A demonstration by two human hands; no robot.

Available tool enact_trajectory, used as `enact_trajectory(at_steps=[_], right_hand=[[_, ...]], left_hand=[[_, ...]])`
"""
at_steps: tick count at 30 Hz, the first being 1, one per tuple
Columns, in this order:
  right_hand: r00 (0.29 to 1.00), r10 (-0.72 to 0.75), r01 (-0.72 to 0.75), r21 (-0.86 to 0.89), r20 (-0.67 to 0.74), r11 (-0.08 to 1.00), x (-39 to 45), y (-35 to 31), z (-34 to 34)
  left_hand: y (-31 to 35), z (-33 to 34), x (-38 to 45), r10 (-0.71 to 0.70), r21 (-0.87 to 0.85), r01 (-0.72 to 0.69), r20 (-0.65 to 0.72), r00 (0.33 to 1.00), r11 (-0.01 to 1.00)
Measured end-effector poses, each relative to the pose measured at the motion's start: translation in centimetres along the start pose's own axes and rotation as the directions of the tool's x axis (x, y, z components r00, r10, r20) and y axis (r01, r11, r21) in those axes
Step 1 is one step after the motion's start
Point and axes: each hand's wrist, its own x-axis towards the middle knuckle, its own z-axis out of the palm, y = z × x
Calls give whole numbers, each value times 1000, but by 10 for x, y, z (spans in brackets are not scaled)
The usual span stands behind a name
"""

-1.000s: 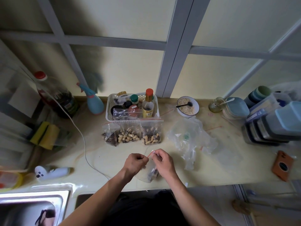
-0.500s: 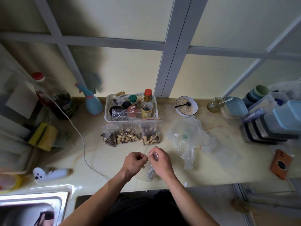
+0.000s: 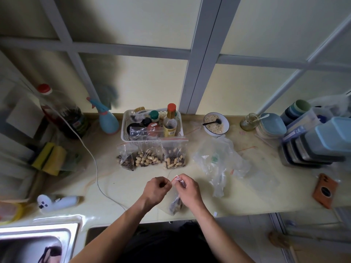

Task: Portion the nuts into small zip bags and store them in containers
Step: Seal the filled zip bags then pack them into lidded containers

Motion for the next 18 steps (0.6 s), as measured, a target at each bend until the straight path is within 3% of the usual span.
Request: enact_trajectory(at_steps=[5, 15, 18], right_hand=[[998, 47, -45, 60, -34, 997, 4, -8, 4], [994, 74, -66, 114, -74, 991, -4, -8, 11], [998, 57, -53, 133, -26, 990, -6, -10, 12]], left_hand=[[0, -2, -4, -46, -105, 39, -67, 997, 994], [-3, -3, -12, -90, -96, 77, -143, 986, 992], [-6, -6, -16, -59, -103, 45, -137, 989, 994]])
